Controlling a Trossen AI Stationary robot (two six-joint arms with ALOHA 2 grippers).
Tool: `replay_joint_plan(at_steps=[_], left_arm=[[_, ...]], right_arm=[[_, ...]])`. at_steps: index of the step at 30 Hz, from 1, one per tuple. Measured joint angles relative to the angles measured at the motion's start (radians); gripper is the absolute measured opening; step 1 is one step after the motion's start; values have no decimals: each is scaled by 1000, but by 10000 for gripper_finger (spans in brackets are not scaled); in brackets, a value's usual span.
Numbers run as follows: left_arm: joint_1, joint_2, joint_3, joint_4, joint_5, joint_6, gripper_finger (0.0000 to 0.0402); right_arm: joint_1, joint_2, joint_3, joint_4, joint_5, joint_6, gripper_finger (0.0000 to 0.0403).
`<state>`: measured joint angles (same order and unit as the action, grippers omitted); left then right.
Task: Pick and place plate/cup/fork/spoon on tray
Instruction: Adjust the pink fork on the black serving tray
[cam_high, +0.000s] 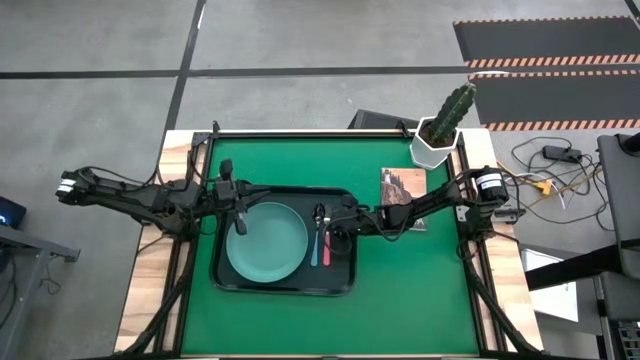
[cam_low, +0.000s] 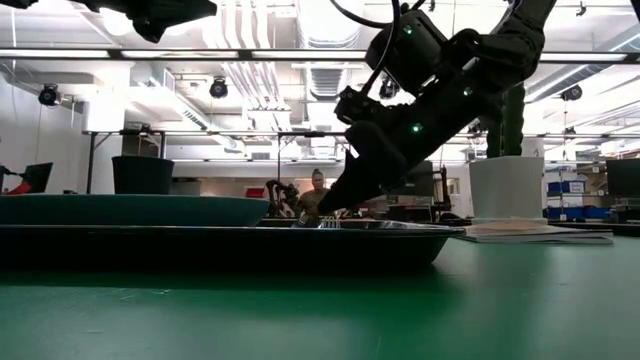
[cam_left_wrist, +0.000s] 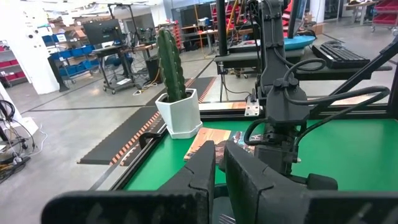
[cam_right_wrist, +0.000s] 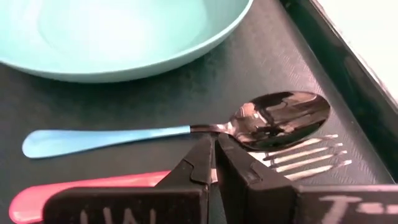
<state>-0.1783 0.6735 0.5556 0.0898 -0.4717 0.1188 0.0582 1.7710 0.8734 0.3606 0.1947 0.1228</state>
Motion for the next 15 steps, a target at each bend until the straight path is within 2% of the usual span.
replay_joint_plan(at_steps=[10, 15], left_arm=[[0, 0, 0, 0, 0, 0, 17], [0, 0, 0, 0, 0, -1, 17]], right_arm=[[0, 0, 0, 88, -1, -8, 9], [0, 0, 0, 51, -1, -11, 9]])
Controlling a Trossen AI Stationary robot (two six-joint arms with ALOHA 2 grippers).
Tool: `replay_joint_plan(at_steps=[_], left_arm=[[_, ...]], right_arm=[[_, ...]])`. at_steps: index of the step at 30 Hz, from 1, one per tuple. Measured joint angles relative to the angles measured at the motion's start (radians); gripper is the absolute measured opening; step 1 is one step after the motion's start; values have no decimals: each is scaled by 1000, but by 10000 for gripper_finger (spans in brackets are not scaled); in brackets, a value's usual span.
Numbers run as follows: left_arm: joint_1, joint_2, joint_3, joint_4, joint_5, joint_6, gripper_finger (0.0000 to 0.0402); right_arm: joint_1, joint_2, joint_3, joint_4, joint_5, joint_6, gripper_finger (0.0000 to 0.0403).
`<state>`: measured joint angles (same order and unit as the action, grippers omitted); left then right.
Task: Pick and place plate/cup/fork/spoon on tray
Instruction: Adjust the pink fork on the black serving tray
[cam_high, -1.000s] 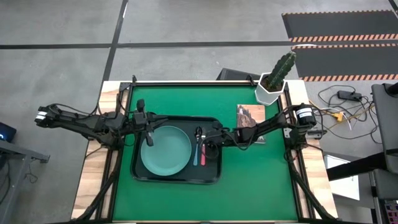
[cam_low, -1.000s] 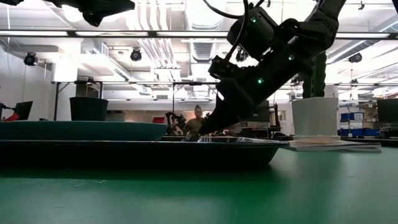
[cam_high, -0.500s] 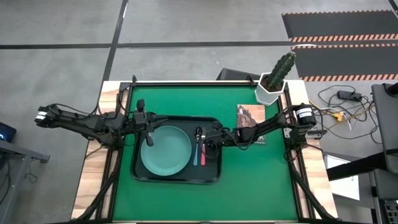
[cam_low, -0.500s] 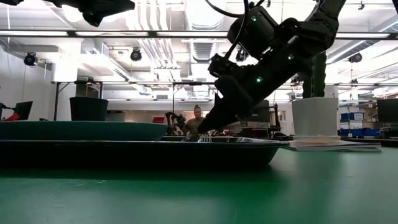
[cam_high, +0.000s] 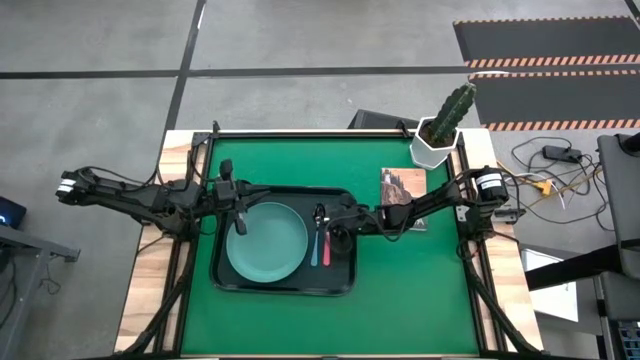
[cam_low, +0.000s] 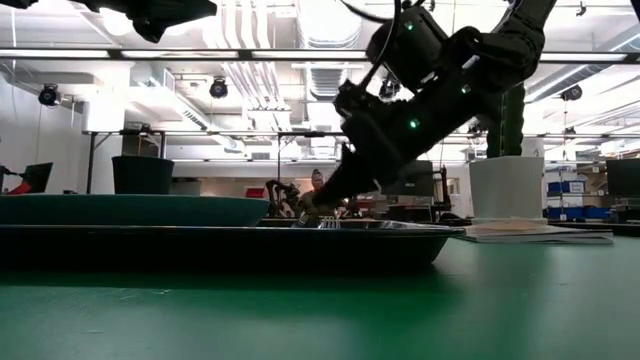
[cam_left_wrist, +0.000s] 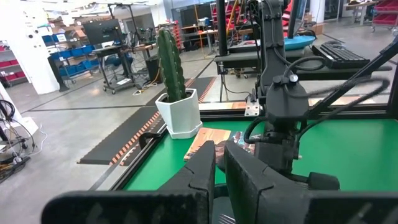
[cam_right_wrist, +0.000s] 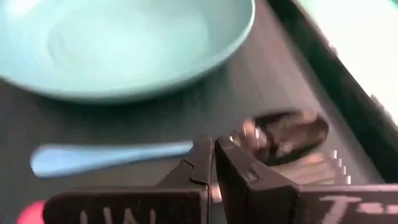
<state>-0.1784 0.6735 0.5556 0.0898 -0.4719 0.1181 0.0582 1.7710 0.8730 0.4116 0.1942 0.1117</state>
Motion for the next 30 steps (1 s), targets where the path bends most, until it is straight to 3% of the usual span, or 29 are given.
replay_joint_plan(at_steps=[13, 16, 23, 30], left_arm=[[0, 0, 0, 0, 0, -1, 17], [0, 0, 0, 0, 0, -1, 17], [0, 0, 0, 0, 0, -1, 17], [0, 1, 0, -1, 0, 0, 17]], right_arm=[[-2, 0, 8, -74, 18, 27, 9], [2, 0, 57, -90, 18, 24, 9], [5, 24, 264, -316, 9, -58, 9], [0, 31, 287, -406, 11, -72, 9]])
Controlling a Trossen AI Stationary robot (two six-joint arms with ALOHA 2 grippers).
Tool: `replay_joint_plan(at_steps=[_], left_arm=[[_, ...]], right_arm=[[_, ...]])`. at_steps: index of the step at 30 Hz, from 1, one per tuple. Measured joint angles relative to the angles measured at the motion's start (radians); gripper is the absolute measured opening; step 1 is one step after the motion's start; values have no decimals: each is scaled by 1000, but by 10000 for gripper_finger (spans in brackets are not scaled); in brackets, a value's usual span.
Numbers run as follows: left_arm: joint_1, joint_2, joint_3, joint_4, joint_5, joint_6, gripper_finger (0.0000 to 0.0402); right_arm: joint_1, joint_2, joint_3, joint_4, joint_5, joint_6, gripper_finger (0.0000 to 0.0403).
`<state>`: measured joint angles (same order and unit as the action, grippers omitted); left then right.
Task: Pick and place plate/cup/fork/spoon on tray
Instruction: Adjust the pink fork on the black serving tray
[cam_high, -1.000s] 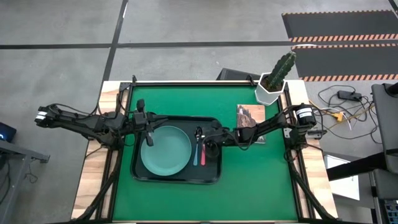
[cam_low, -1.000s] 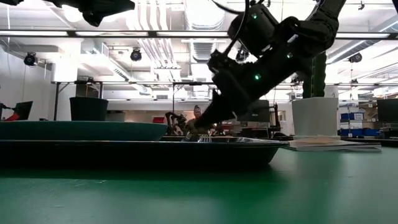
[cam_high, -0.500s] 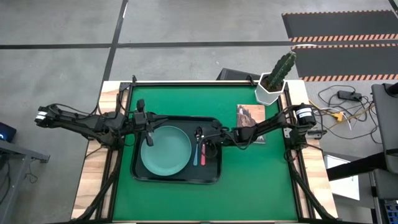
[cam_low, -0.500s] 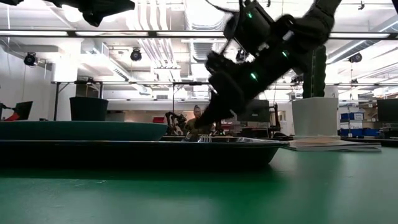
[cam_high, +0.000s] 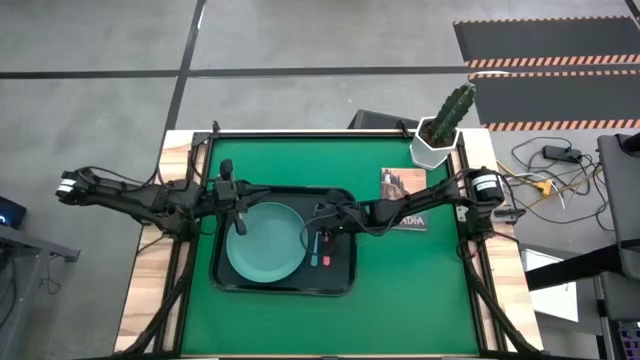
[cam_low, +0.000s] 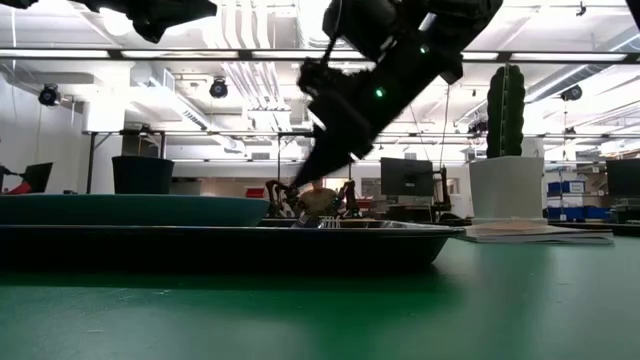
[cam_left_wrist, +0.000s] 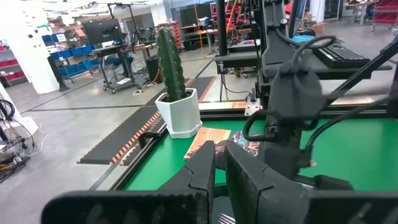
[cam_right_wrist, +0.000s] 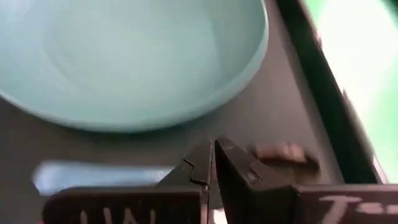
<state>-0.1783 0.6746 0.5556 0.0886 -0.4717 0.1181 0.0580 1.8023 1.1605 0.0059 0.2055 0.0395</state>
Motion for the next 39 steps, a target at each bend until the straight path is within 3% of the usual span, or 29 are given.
replay_joint_plan(at_steps=[6, 16, 39], left_arm=[[0, 2, 0, 1, 0, 0, 17], [0, 5, 0, 5, 0, 1, 17], [0, 4, 0, 1, 0, 2, 17]], right_arm=[[-19, 10, -12, -163, 5, 71, 9], [-17, 55, -19, -88, -25, 65, 9], [-15, 61, -17, -170, -25, 73, 9]])
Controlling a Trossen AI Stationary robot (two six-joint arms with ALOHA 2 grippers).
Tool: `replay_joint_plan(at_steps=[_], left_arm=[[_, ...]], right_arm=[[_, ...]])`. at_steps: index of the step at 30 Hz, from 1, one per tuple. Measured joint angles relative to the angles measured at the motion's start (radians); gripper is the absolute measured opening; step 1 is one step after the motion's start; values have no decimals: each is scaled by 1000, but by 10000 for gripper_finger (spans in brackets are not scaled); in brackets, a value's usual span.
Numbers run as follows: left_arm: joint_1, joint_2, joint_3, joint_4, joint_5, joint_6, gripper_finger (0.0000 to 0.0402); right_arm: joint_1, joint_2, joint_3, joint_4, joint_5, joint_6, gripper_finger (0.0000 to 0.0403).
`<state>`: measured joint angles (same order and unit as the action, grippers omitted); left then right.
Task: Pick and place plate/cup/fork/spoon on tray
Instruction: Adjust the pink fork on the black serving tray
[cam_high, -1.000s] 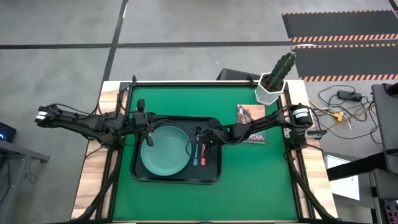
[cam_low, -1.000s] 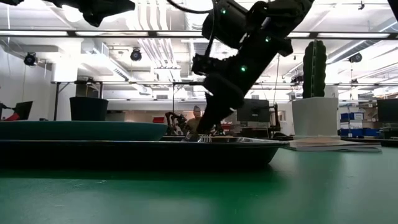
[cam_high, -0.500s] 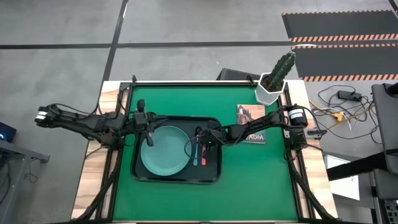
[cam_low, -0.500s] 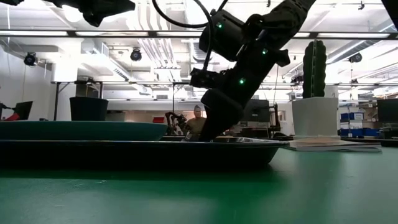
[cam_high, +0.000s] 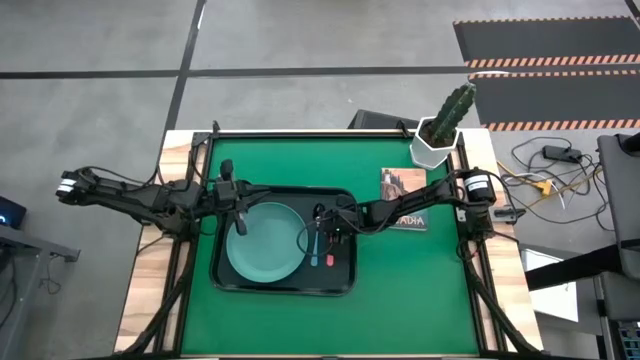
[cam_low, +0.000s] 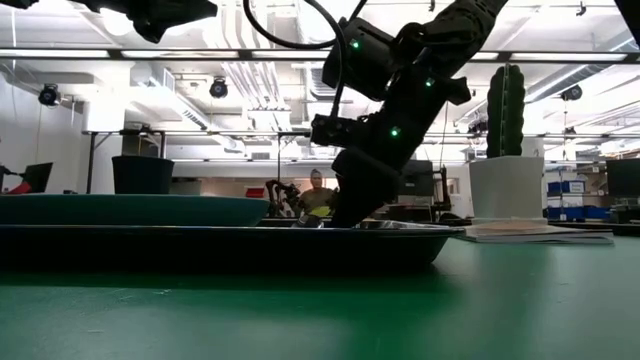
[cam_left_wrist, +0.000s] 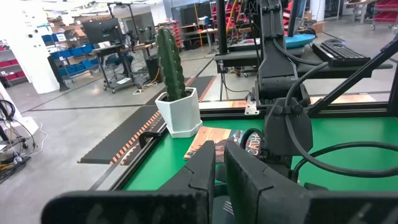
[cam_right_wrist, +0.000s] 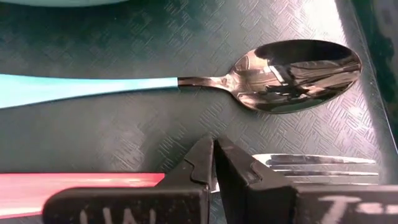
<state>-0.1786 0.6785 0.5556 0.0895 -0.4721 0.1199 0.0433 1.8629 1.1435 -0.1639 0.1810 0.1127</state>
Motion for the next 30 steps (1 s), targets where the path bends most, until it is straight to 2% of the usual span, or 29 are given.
replay_joint_plan(at_steps=[10, 16, 30], left_arm=[[0, 0, 0, 0, 0, 0, 17], [0, 0, 0, 0, 0, 0, 17], [0, 0, 0, 0, 0, 0, 17]], right_arm=[[4, -7, 16, -25, -4, -19, 9], [43, -9, 36, -25, -54, -6, 9], [102, -10, 28, -98, -51, 51, 9]])
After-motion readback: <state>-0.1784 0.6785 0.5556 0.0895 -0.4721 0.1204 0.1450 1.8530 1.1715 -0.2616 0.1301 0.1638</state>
